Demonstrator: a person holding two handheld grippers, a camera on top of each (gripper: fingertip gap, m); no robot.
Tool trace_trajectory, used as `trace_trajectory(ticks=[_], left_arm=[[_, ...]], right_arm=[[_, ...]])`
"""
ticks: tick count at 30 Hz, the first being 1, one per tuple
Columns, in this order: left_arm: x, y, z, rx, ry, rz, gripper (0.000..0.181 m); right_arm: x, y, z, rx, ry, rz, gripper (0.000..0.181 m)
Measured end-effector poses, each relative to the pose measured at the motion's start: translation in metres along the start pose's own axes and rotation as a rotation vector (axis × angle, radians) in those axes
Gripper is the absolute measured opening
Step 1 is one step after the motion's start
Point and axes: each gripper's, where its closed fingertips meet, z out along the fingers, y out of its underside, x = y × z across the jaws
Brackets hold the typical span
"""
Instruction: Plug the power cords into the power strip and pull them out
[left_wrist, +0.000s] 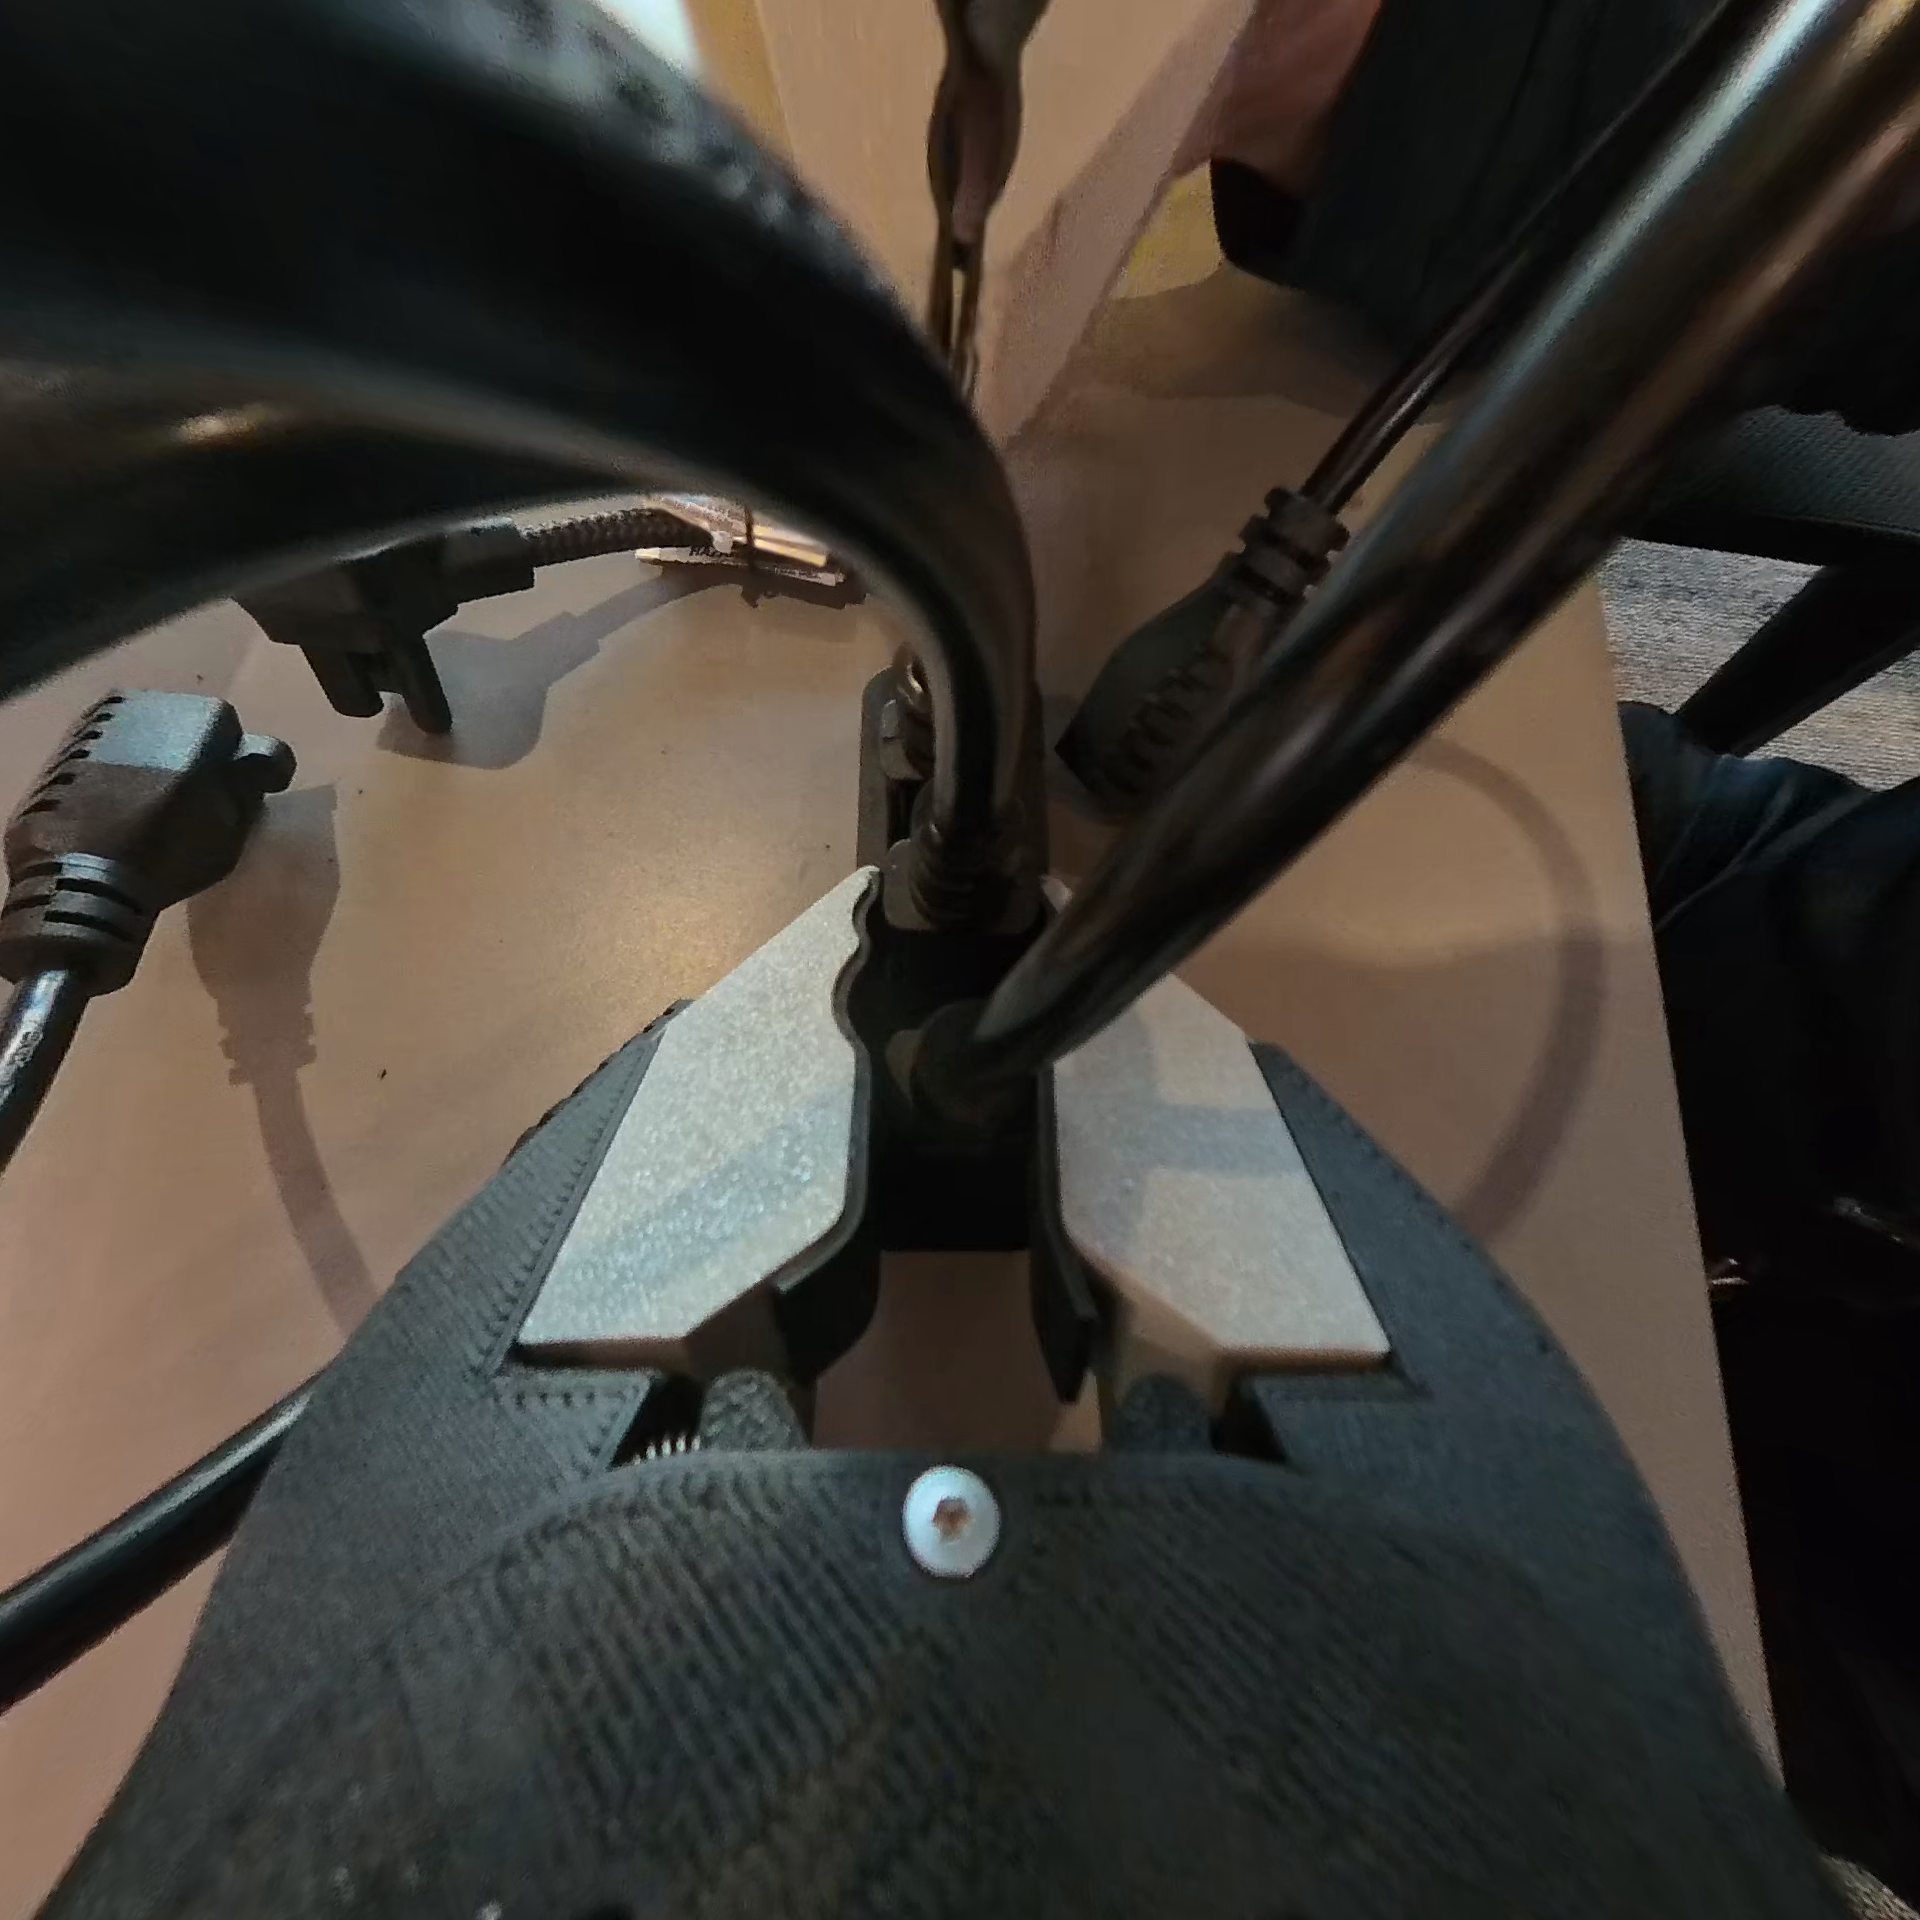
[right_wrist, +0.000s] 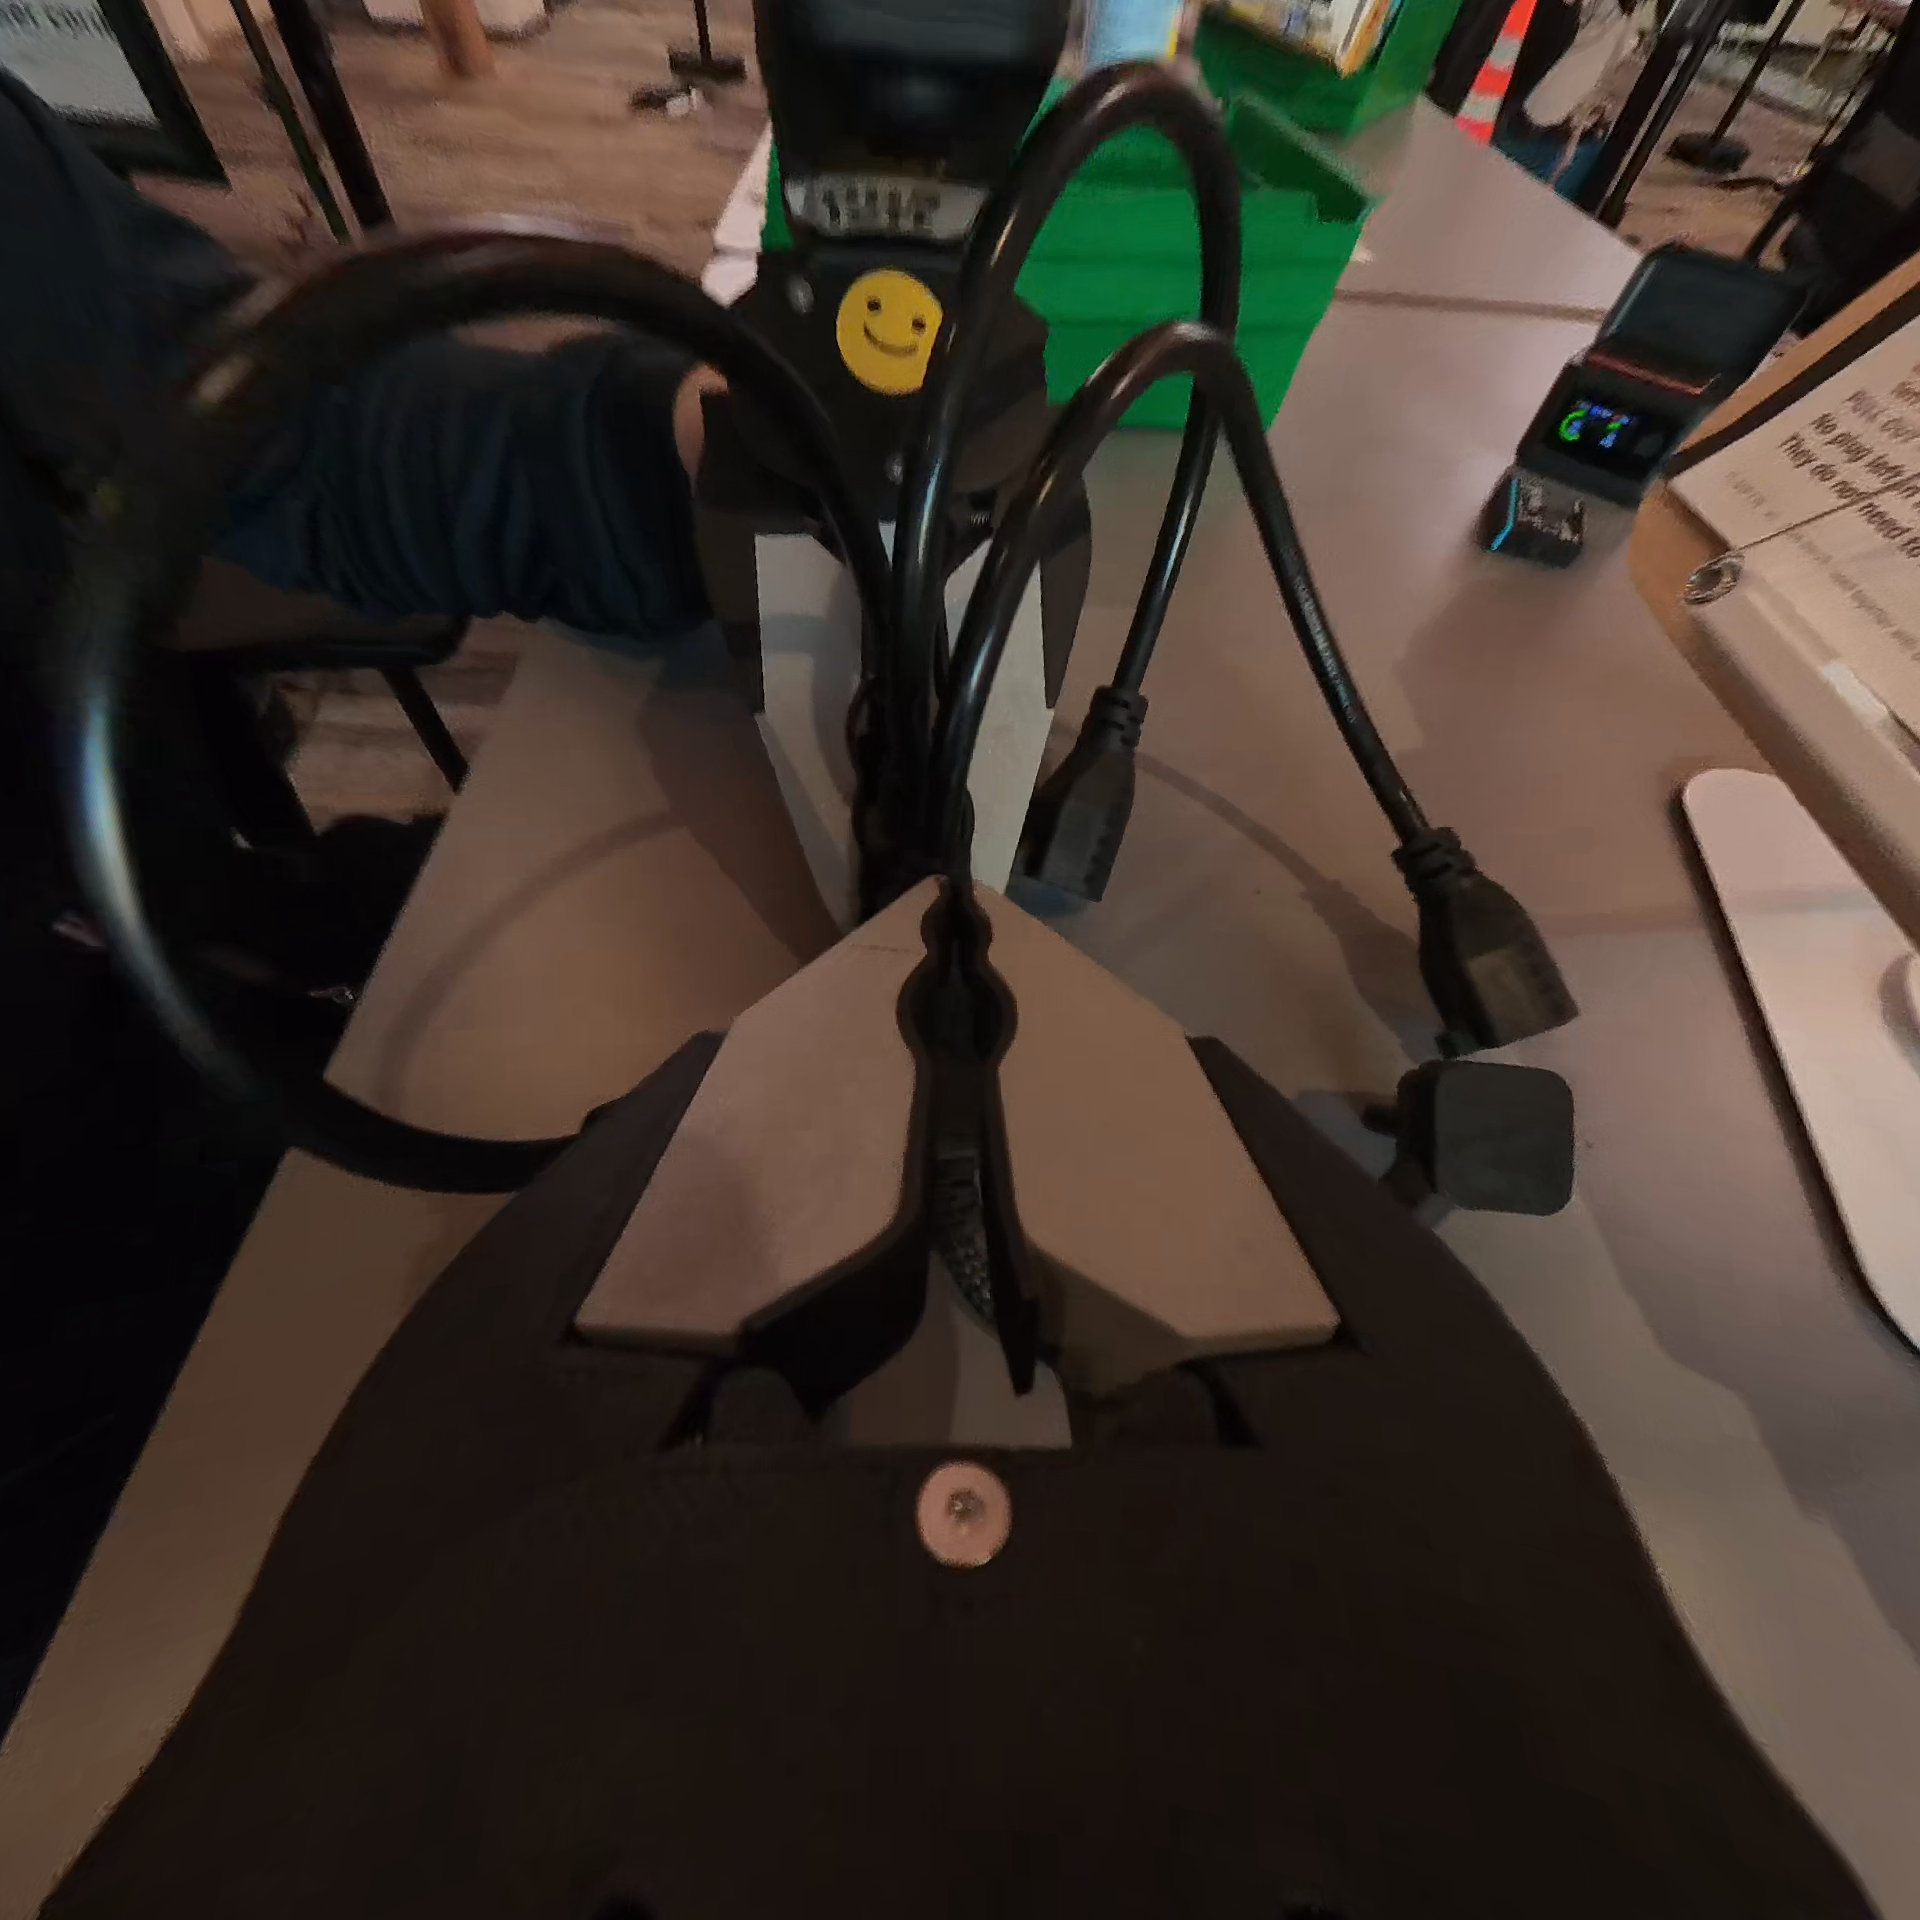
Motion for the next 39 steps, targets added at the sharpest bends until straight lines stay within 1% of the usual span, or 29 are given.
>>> trace_trajectory(ticks=[2, 3, 7, 8, 9, 11, 15, 17, 19, 21, 22, 24, 26, 27, 28, 29, 30, 31, 33, 36, 37, 39], left_arm=[[0.0, 0.0, 0.0, 0.002, 0.002, -0.002, 0.025], [0.0, -0.001, 0.0, 0.005, 0.003, -0.006, 0.025], [-0.001, -0.003, 0.004, 0.017, -0.004, -0.017, 0.025], [-0.001, -0.003, 0.004, 0.017, -0.005, -0.015, 0.025], [-0.001, -0.003, 0.003, 0.018, -0.004, -0.017, 0.025], [-0.001, -0.003, 0.003, 0.017, -0.002, -0.014, 0.025], [-0.001, -0.002, 0.002, 0.02, 0.003, -0.013, 0.025], [-0.001, -0.003, 0.002, 0.022, 0.004, -0.012, 0.025], [-0.001, -0.003, 0.002, 0.023, 0.002, -0.009, 0.025], [-0.001, -0.003, 0.002, 0.025, 0.002, -0.01, 0.025], [-0.001, -0.003, 0.002, 0.027, 0.002, -0.01, 0.024], [-0.001, -0.003, 0.002, 0.028, 0.001, -0.01, 0.025], [-0.001, -0.003, 0.002, 0.029, 0.0, -0.01, 0.025], [-0.001, -0.003, 0.002, 0.029, 0.0, -0.01, 0.025], [-0.001, -0.003, 0.002, 0.03, 0.001, -0.01, 0.025], [-0.001, -0.003, 0.002, 0.031, 0.002, -0.012, 0.024], [-0.001, -0.003, 0.002, 0.033, 0.002, -0.013, 0.025], [-0.001, -0.003, 0.002, 0.034, 0.002, -0.014, 0.024], [-0.001, -0.003, 0.002, 0.033, 0.002, -0.014, 0.025], [-0.001, -0.004, 0.002, 0.032, 0.001, -0.012, 0.025], [-0.001, -0.003, 0.002, 0.032, 0.0, -0.012, 0.025], [-0.001, -0.003, 0.002, 0.032, -0.001, -0.011, 0.025]], right_arm=[[-0.001, 0.001, -0.002, 0.006, -0.024, 0.031, 0.0], [-0.003, 0.004, 0.002, -0.017, -0.038, 0.031, 0.0], [-0.039, 0.023, 0.045, -0.148, -0.18, -0.054, 0.0], [-0.044, 0.027, 0.05, -0.185, -0.194, -0.079, 0.0], [-0.044, 0.029, 0.05, -0.213, -0.188, -0.097, 0.0], [-0.034, 0.023, 0.04, -0.173, -0.134, -0.088, 0.0], [-0.006, -0.007, 0.003, 0.053, -0.044, 0.017, 0.0], [0.0, -0.018, -0.007, 0.128, -0.035, 0.046, 0.0], [-0.005, -0.017, -0.001, 0.119, -0.061, 0.049, 0.0], [-0.009, -0.003, 0.014, 0.023, -0.07, 0.038, 0.0], [-0.013, -0.001, 0.019, 0.001, -0.079, 0.021, 0.0], [-0.015, -0.003, 0.018, 0.017, -0.073, -0.004, 0.003], [-0.008, -0.008, 0.011, 0.054, -0.041, 0.006, 0.002], [-0.002, -0.015, 0.006, 0.101, -0.013, 0.014, 0.013], [-0.001, -0.021, 0.001, 0.151, -0.008, 0.019, 0.017], [0.0, -0.026, -0.003, 0.194, -0.014, 0.024, 0.01], [0.005, -0.03, -0.006, 0.226, 0.014, 0.038, 0.022], [0.011, -0.03, -0.007, 0.234, 0.046, 0.046, 0.043], [0.016, -0.024, -0.005, 0.197, 0.066, 0.062, 0.045], [0.019, -0.018, 0.001, 0.164, 0.078, 0.081, 0.058], [0.019, -0.017, 0.003, 0.157, 0.078, 0.081, 0.059], [0.015, -0.014, 0.008, 0.144, 0.059, 0.061, 0.055]])
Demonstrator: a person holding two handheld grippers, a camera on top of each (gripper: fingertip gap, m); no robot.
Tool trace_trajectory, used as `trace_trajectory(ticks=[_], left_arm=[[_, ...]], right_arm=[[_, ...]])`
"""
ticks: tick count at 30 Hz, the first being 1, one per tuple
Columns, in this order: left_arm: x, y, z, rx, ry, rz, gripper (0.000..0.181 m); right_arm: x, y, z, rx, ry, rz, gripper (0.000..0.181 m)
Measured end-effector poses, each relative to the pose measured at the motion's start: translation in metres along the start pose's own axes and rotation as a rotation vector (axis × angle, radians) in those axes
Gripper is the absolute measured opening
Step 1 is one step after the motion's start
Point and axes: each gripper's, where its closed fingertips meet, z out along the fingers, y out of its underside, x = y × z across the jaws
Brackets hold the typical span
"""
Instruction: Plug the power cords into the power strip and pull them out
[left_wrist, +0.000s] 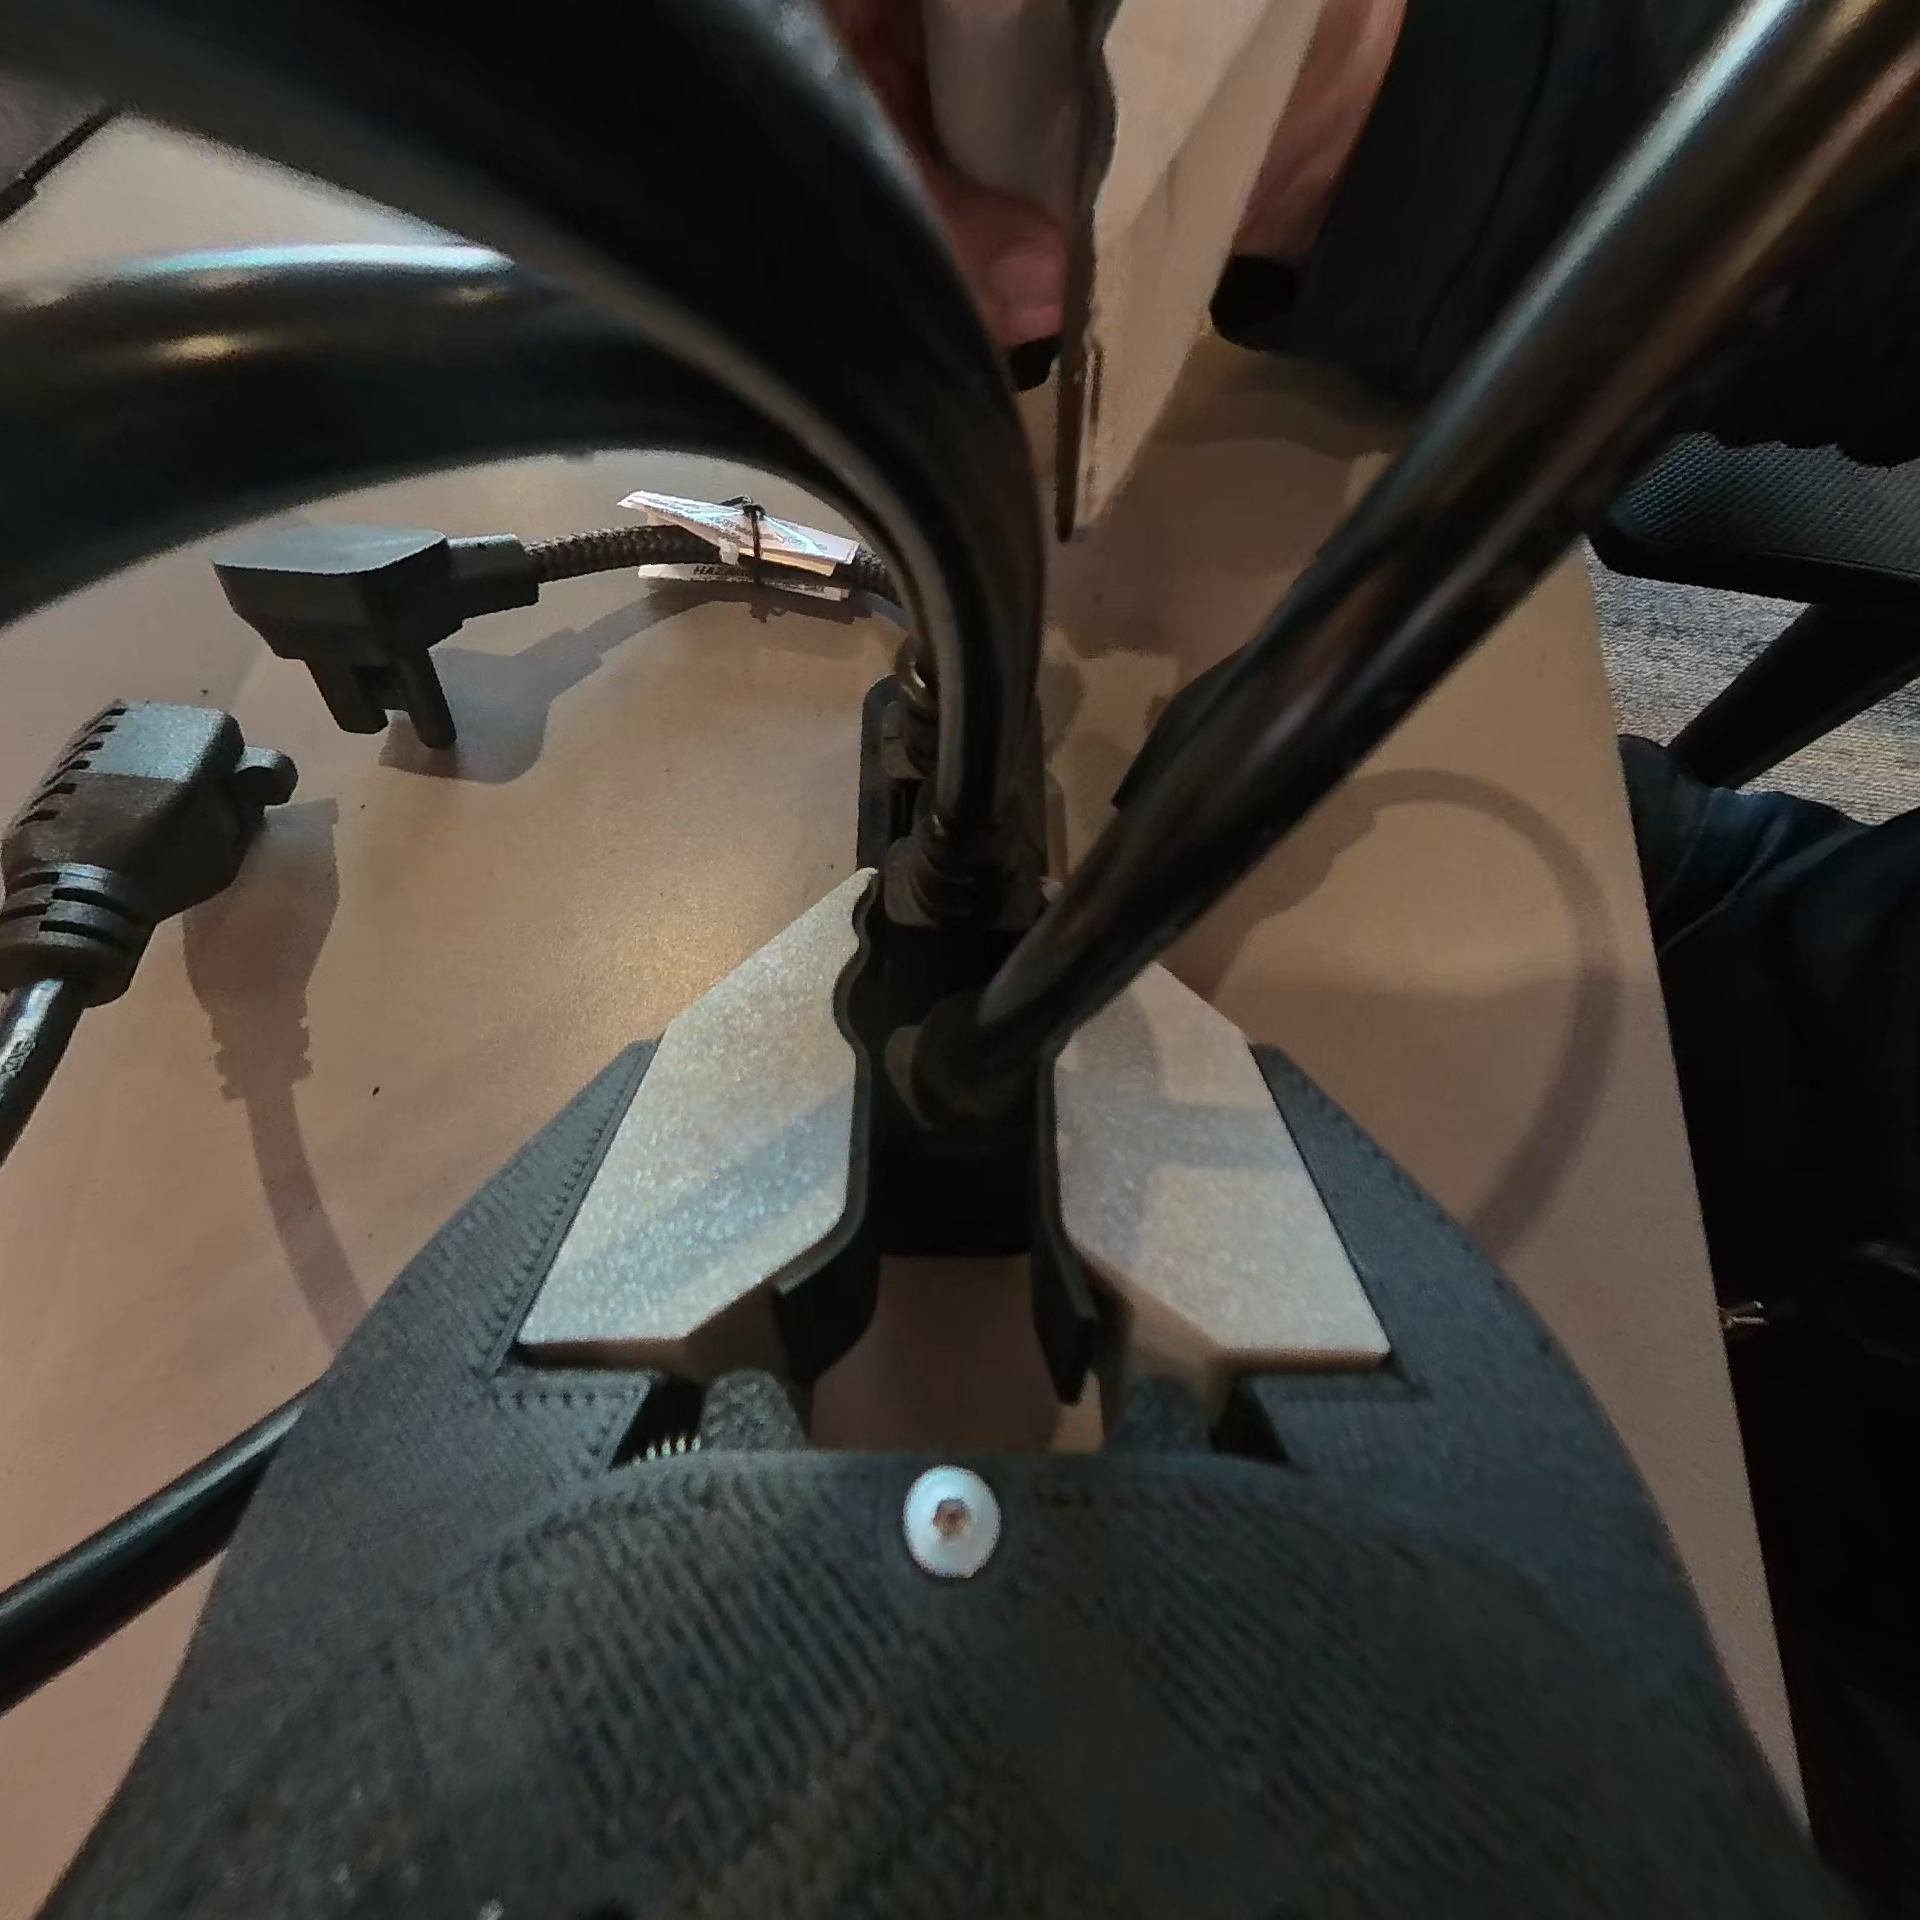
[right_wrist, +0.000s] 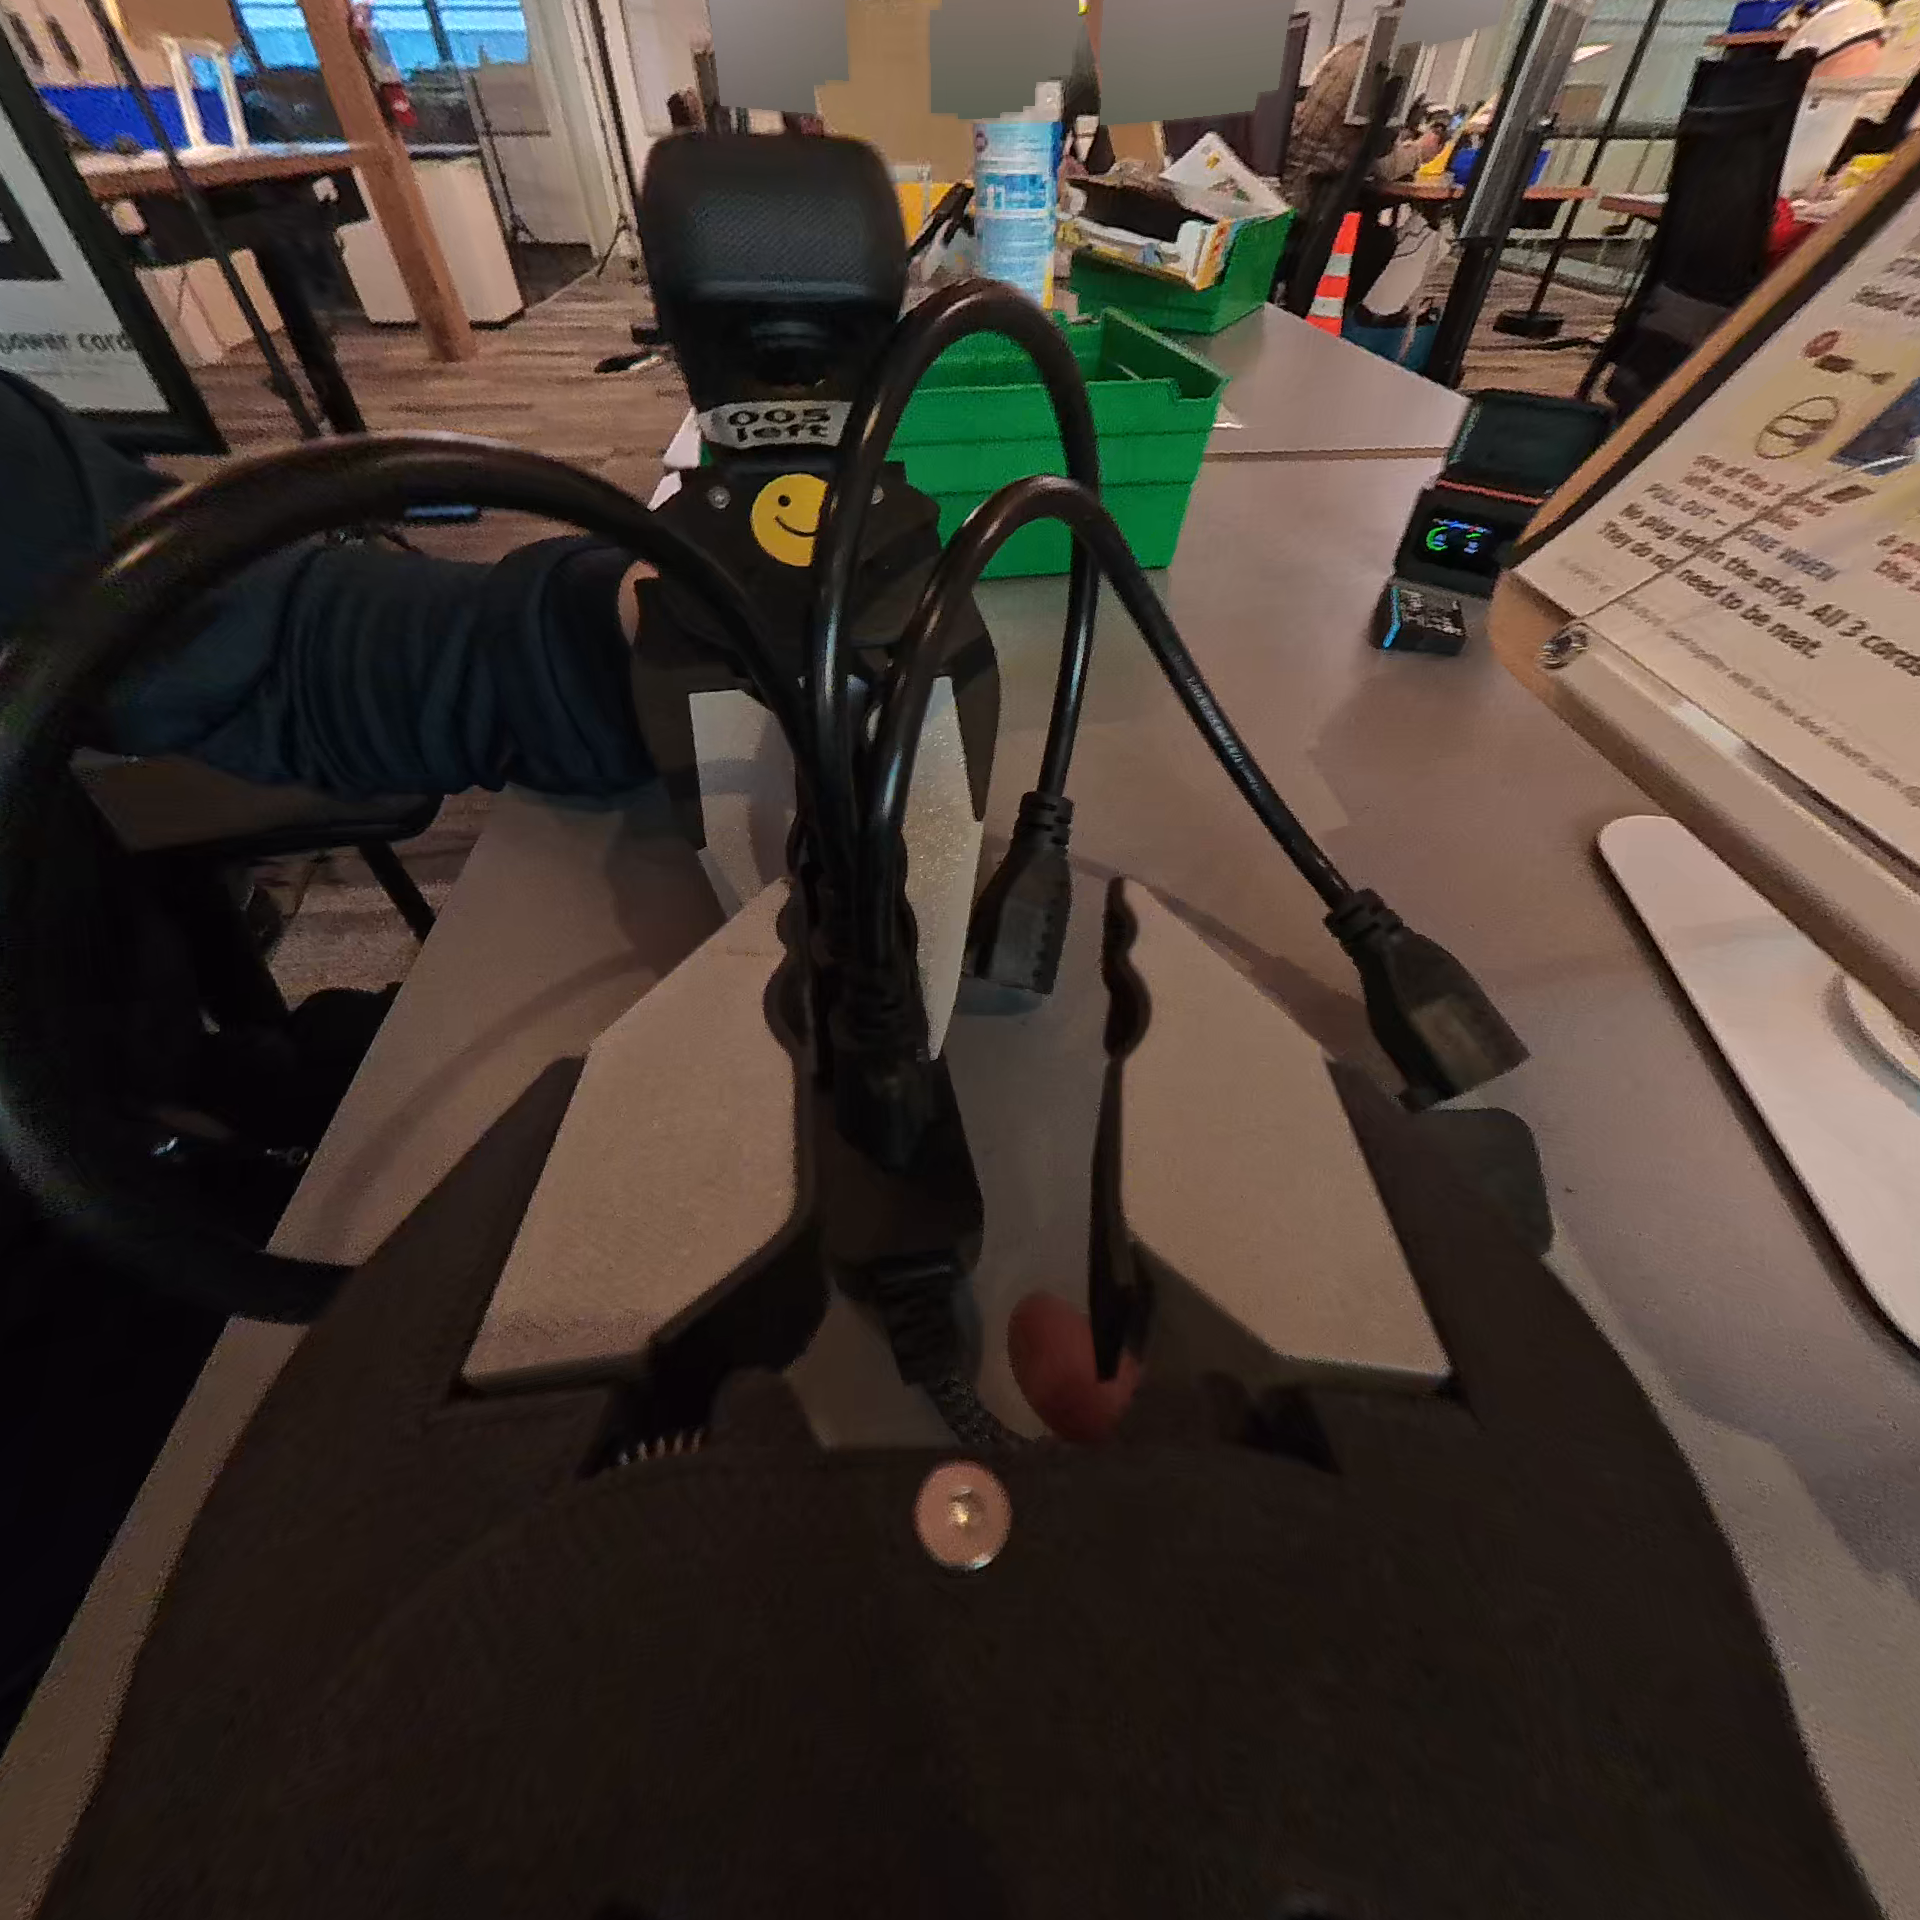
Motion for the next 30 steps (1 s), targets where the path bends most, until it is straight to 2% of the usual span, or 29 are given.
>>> trace_trajectory(ticks=[2, 6, 8, 10, 13, 15, 18, 22, 30], left_arm=[[0.0, 0.0, 0.0, 0.0, 0.0, 0.0, 0.025], [0.0, 0.0, 0.0, -0.001, -0.003, 0.003, 0.025], [0.0, 0.0, 0.0, 0.001, -0.002, 0.002, 0.025], [0.0, -0.001, 0.001, 0.004, -0.001, 0.002, 0.025], [0.001, -0.002, 0.003, 0.003, -0.005, 0.006, 0.025], [0.002, -0.002, 0.003, 0.0, -0.004, 0.011, 0.025], [0.002, -0.002, 0.003, -0.002, 0.0, 0.011, 0.025], [0.003, -0.001, 0.002, -0.007, 0.0, 0.019, 0.025], [0.002, -0.001, 0.001, -0.007, 0.011, -0.004, 0.025]], right_arm=[[-0.009, 0.005, 0.004, -0.027, -0.042, -0.017, 0.044], [-0.019, 0.017, 0.012, -0.095, -0.086, -0.039, 0.037], [-0.021, 0.02, 0.013, -0.111, -0.094, -0.051, 0.02], [-0.017, 0.02, 0.014, -0.109, -0.068, -0.062, 0.012], [-0.021, 0.024, 0.02, -0.128, -0.094, -0.033, 0.017], [-0.024, 0.036, 0.028, -0.193, -0.103, -0.039, 0.023], [-0.023, 0.037, 0.024, -0.216, -0.087, -0.092, 0.022], [-0.02, 0.029, 0.013, -0.175, -0.092, -0.06, 0.013], [-0.019, 0.028, 0.015, -0.16, -0.099, -0.03, 0.012]])
